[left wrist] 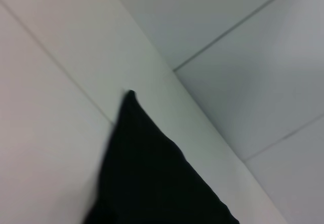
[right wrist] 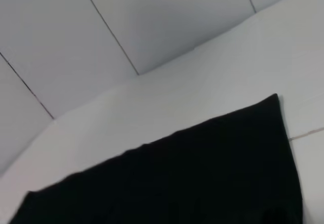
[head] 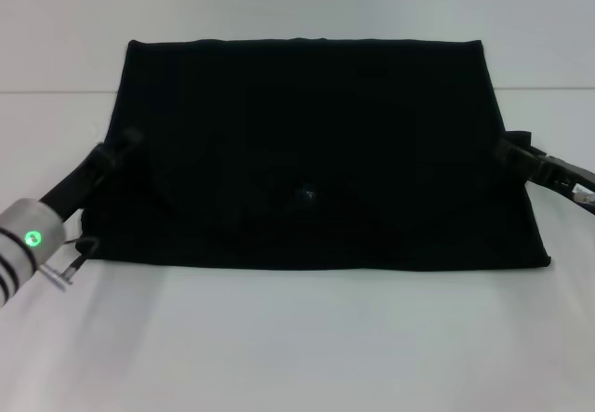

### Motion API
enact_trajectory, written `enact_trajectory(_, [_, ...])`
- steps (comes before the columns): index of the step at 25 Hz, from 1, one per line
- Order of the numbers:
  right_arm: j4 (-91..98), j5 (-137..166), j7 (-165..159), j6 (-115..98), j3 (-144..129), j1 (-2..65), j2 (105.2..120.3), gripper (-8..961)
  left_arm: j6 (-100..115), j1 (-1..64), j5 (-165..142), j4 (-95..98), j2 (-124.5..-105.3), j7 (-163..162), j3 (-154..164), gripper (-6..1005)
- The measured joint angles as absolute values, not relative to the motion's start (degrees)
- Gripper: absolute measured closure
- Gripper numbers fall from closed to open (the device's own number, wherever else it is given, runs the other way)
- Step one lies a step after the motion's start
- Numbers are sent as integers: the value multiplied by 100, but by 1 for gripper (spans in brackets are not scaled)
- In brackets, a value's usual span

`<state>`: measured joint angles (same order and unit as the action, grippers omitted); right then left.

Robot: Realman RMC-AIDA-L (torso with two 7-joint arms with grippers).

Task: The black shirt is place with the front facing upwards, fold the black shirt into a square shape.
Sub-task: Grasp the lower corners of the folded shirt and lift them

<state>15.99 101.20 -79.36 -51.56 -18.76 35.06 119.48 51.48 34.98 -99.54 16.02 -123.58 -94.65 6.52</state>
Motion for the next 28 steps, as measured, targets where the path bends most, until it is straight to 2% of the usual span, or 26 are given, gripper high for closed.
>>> enact_trajectory(2, [1605, 10046, -7938, -5425, -1851, 3388, 11925, 393, 5157, 3420, -9982, 1659, -12343, -9528, 674, 668])
enact_trajectory(9, [1616, 10060, -7997, -6248, -2005, 3057, 11806, 253, 5689, 3074, -10323, 2104, -12272, -9761, 871, 351])
enact_trajectory(15, [1712, 10486, -7889, -7329, -2741, 2825, 11671, 217, 7007, 2961, -11973, 3300, -11980, -10989, 1267, 99])
enact_trajectory(20, [1954, 11081, -7598, -7804, -3239, 2775, 11706, 217, 7846, 3083, -13122, 4017, -11756, -11489, 1277, 108])
enact_trajectory(28, [1976, 11442, -6890, -8369, -3463, 2789, 11818, 217, 8025, 3209, -13925, 4267, -11667, -11652, 1302, 122])
